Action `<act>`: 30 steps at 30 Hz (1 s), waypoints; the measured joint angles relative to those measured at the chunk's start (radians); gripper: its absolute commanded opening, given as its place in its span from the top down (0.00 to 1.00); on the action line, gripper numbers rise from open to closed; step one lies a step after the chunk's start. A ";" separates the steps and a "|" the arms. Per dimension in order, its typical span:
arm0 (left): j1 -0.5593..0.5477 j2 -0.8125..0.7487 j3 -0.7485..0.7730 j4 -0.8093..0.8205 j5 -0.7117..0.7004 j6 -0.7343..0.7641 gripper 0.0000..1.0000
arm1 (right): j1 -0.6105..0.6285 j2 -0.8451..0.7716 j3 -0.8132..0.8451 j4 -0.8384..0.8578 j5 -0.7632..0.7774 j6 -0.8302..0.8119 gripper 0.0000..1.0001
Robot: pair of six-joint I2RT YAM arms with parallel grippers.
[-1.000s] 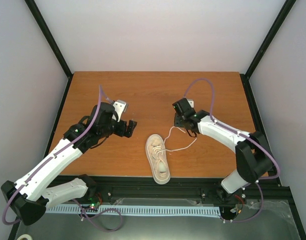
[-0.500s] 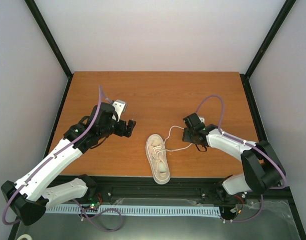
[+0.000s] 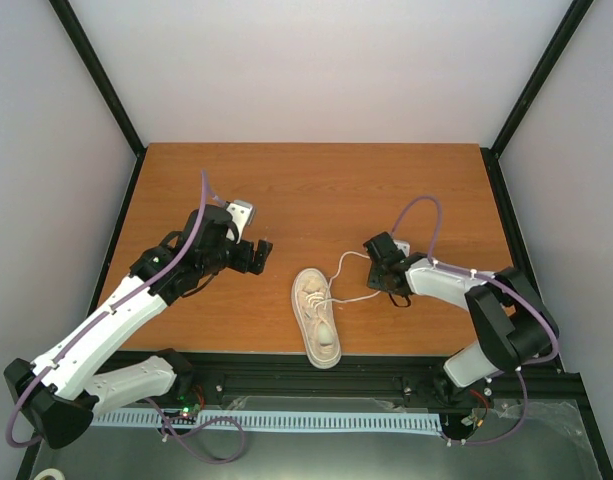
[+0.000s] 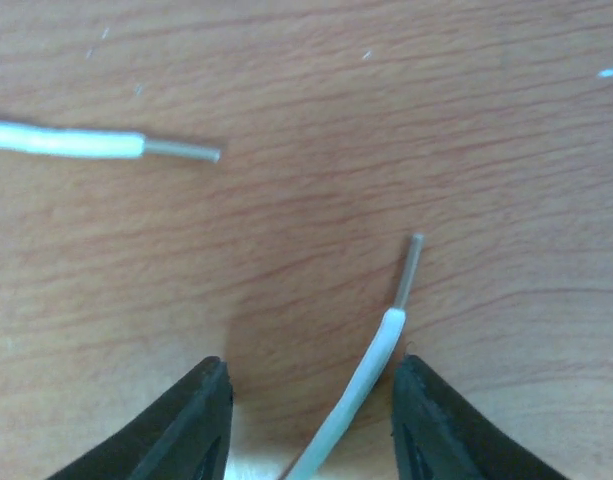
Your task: Tie the shoes
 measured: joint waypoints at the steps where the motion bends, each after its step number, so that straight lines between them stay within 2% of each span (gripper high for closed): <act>1: 0.000 0.000 0.000 0.000 0.000 -0.001 0.00 | 0.000 0.005 0.000 0.008 0.006 0.001 0.67; 5: 0.000 0.000 0.000 0.000 0.000 -0.011 0.00 | 0.000 0.026 0.004 0.048 0.026 0.002 0.96; 6: 0.000 0.000 0.000 0.000 0.001 -0.018 0.00 | 0.000 0.030 0.006 0.055 0.024 -0.006 0.97; 11: 0.000 -0.006 -0.011 0.024 0.049 -0.106 0.00 | 0.000 0.010 0.006 0.056 -0.010 -0.010 0.97; 17: -0.046 -0.045 -0.209 0.320 0.238 -0.206 0.01 | 0.000 -0.270 0.024 -0.026 -0.061 -0.034 0.97; 23: -0.159 0.114 -0.325 0.633 0.380 -0.193 0.05 | 0.000 -0.468 0.146 -0.036 -0.159 -0.055 0.97; 27: -0.186 0.219 -0.351 0.784 0.462 -0.170 0.05 | 0.000 -0.509 0.197 -0.037 -0.212 -0.060 0.97; 30: -0.201 0.290 -0.350 0.864 0.495 -0.148 0.10 | 0.000 -0.510 0.207 -0.037 -0.248 -0.060 0.97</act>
